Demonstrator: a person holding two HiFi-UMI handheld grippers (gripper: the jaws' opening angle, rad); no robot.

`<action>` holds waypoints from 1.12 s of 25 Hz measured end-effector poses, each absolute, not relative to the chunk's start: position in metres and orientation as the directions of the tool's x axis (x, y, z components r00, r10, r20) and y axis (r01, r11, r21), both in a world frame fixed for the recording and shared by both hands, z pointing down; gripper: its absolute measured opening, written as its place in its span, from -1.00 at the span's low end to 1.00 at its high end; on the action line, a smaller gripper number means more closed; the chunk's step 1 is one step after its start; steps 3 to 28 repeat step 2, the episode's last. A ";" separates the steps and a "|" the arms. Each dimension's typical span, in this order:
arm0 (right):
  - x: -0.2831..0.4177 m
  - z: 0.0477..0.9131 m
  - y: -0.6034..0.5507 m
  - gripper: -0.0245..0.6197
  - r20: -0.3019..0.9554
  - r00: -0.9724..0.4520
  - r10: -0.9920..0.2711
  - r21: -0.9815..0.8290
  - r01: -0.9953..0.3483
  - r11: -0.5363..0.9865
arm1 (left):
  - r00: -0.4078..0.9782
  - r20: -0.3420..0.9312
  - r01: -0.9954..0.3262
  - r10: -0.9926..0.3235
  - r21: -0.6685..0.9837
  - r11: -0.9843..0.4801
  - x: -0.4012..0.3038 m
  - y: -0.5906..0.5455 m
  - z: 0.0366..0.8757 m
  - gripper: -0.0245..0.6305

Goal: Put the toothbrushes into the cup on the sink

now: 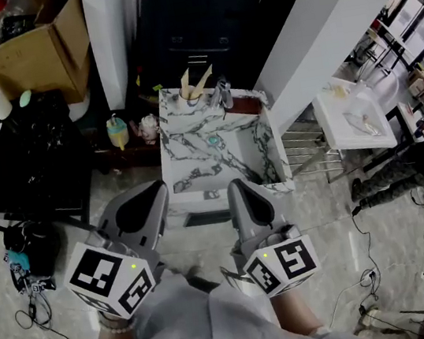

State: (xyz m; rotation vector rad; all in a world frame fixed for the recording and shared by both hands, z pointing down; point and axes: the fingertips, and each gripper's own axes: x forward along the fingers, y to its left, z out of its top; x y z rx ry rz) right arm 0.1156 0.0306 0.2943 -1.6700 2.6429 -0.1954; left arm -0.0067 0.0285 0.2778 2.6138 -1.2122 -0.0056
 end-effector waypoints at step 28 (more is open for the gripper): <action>0.114 0.296 0.030 -0.92 0.063 -0.436 -0.898 -0.112 -0.897 0.428 | 0.653 0.106 -0.750 -0.750 0.235 -0.619 -0.007 0.029 0.278 -0.91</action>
